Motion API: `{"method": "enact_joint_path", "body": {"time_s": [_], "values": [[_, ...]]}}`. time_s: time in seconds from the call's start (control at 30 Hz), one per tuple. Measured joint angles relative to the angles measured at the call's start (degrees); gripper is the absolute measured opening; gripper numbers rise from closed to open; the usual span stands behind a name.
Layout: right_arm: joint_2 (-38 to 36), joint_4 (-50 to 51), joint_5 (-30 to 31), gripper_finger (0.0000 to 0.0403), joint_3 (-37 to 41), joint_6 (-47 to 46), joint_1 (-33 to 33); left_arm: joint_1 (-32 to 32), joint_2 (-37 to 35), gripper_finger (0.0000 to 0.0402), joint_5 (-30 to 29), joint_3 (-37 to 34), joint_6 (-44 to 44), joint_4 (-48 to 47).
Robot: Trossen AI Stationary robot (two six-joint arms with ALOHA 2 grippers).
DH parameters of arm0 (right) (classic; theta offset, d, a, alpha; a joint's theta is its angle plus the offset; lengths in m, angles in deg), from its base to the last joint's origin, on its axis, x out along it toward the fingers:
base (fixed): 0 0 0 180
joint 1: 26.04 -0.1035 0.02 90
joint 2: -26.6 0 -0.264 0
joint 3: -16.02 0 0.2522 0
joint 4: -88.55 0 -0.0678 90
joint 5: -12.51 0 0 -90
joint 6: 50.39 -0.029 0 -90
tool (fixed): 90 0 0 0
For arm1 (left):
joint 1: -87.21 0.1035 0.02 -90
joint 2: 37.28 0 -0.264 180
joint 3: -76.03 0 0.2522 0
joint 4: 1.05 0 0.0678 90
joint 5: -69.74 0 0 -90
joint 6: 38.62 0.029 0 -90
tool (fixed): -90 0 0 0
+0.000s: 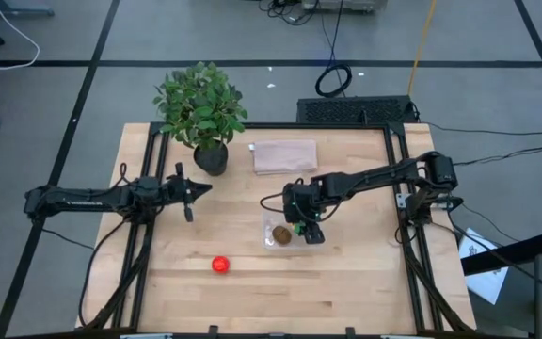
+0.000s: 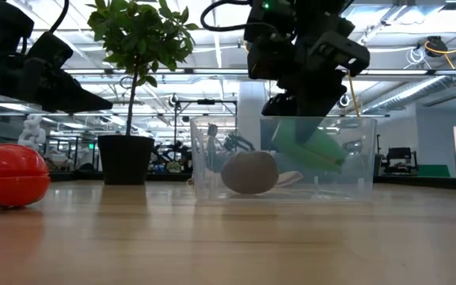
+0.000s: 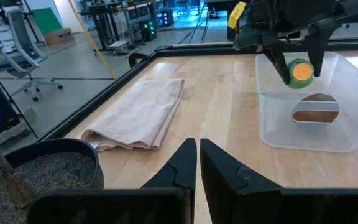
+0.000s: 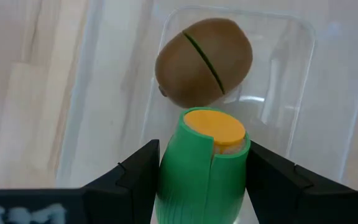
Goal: Pick and placing Produce into tupperware
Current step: Put the green corn into the transparent bin
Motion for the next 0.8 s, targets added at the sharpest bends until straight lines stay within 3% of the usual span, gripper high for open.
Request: {"method": "enact_joint_path", "body": {"time_s": [0.5,0.8], "values": [[0.0,-2.7,0.0,0.0190,0.1,0.0,0.0,0.0,0.0,0.0026,0.0,0.0,-0.1,0.0],[0.0,-7.1,0.0,0.0191,4.4,-2.0,0.1,0.0,0.0,0.0026,0.0,0.0,-0.2,0.1]]}}
